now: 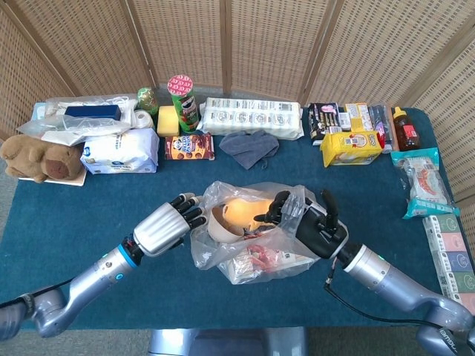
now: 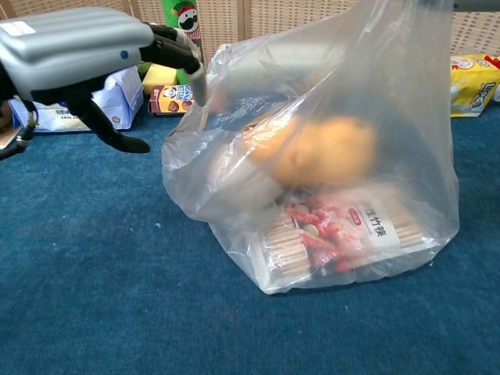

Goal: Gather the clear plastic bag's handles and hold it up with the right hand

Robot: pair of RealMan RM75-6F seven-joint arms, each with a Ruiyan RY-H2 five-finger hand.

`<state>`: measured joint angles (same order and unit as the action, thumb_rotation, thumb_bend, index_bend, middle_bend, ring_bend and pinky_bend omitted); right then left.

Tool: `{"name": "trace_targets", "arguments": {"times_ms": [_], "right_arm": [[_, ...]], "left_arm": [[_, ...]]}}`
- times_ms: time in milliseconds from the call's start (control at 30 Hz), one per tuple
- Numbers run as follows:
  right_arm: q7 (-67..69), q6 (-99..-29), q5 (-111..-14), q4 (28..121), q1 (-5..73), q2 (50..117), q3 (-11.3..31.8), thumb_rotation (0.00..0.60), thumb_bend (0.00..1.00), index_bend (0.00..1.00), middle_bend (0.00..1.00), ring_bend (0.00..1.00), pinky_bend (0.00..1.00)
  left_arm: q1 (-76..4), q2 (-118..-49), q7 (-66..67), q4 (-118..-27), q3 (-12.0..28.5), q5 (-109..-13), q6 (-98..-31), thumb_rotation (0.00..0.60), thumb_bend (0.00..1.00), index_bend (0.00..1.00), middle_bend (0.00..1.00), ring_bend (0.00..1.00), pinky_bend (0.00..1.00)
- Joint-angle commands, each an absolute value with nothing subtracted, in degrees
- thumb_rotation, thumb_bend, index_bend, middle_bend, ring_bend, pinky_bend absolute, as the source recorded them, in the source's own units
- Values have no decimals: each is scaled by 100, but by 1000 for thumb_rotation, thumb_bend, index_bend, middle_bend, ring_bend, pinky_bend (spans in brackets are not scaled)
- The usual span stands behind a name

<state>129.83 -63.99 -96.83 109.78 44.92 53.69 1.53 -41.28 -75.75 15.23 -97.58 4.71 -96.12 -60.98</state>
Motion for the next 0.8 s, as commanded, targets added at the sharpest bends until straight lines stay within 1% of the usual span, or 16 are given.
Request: {"name": "trace_targets", "arguments": {"times_ms": [33, 267, 367, 467, 500, 600, 700, 800], "right_arm": [[12975, -6403, -9675, 10985, 4487, 5354, 152, 224, 172, 393, 465, 410, 201], [12972, -6437, -9696, 11027, 4473, 5325, 148, 223, 172, 393, 465, 410, 200], [12965, -6462, -9704, 11048, 4460, 5311, 145, 224, 172, 392, 465, 411, 198], [12966, -6489, -9717, 11063, 4445, 5298, 139, 224, 172, 393, 465, 410, 197], [12965, -6506, -9729, 11067, 4435, 5294, 132, 224, 172, 393, 465, 411, 197], [12950, -6544, -9746, 11071, 4412, 5284, 121, 224, 172, 392, 465, 411, 196], [12951, -6564, -9765, 11076, 4402, 5272, 111, 222, 172, 392, 465, 411, 195], [12954, -6574, -9779, 11064, 4401, 5277, 104, 223, 171, 393, 465, 411, 195]], "left_arm": [[-4172, -7928, 1606, -9472, 519, -9715, -6266, 600, 174, 334, 296, 148, 183], [-4323, -8478, 1658, -8959, 605, -10003, -6548, 600, 178, 333, 297, 157, 183], [-4408, -8651, 1713, -8748, 647, -10157, -6662, 600, 200, 333, 334, 204, 185], [-4479, -8765, 1656, -8665, 669, -10145, -6639, 600, 215, 337, 377, 243, 192], [-4507, -8799, 1649, -8638, 686, -10153, -6651, 600, 223, 348, 389, 254, 195], [-4551, -8902, 1674, -8545, 752, -10173, -6750, 600, 262, 442, 476, 327, 214], [-4590, -8942, 1700, -8521, 793, -10124, -6749, 600, 283, 491, 542, 386, 235], [-4620, -8941, 1728, -8522, 858, -10133, -6840, 600, 294, 546, 585, 416, 246]]}}
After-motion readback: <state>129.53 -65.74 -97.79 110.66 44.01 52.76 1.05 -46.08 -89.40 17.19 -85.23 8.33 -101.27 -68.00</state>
